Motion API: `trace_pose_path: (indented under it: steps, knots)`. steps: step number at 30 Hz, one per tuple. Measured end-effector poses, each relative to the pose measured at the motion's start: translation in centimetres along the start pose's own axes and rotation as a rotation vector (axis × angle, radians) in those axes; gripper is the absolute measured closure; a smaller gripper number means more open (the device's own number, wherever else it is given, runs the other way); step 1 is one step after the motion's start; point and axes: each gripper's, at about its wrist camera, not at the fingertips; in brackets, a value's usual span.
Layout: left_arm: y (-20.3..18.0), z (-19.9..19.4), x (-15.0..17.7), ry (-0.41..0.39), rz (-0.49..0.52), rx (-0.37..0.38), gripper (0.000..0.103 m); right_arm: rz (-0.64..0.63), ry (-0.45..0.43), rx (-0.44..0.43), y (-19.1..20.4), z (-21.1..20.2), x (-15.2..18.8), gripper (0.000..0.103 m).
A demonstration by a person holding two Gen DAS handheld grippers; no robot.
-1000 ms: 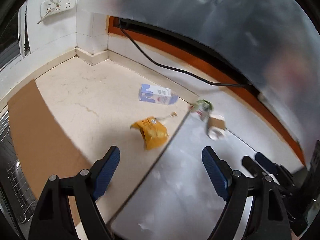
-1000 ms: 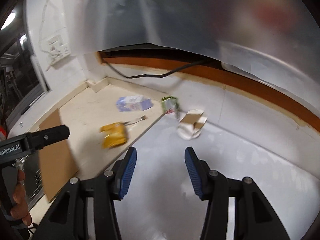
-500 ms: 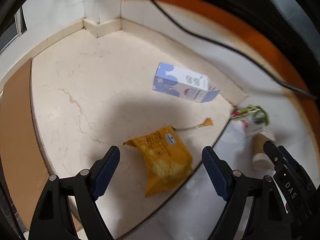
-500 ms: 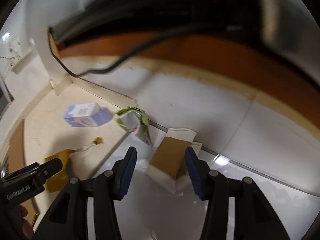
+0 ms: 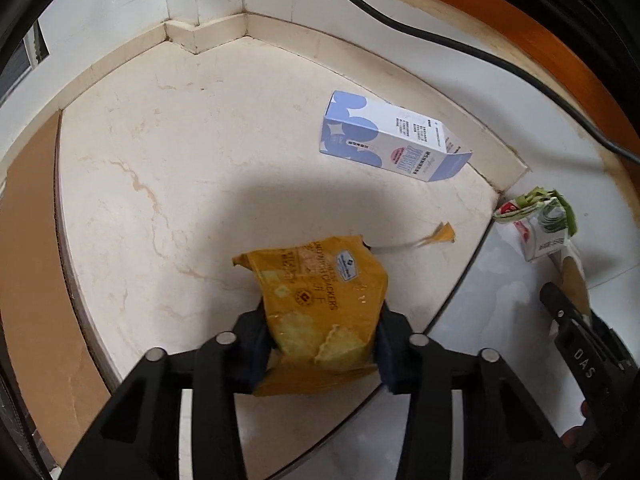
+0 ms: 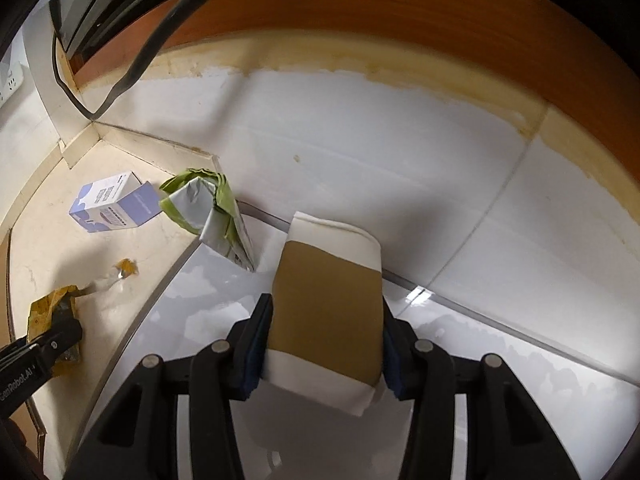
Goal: Collect trash
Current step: 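Grasp the yellow cracker packet with the left tool while the right tool grasps the paper cup, then carry packet and paper cup down to the bin and open both tools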
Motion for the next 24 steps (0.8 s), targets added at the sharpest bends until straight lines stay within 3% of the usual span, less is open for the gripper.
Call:
trace_pose_path:
  steps: [10, 24]
  knots:
    - [1.9, -3.8, 3.3, 0.002, 0.016, 0.096, 0.07, -0.022, -0.08, -0.112, 0.1, -4.7, 3.4, 0.057]
    - [5.1, -15.2, 9.2, -0.05, 0.137, 0.218, 0.071, -0.074, -0.201, -0.224, 4.2, -15.2, 7.8, 0.056]
Point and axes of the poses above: each gripper's, at about its wrist camera, not at the fingertips, and z roughly the way its jaws point, y to its left, x to its underside, and after that the axes turned 7 degrees about -z, right-handed
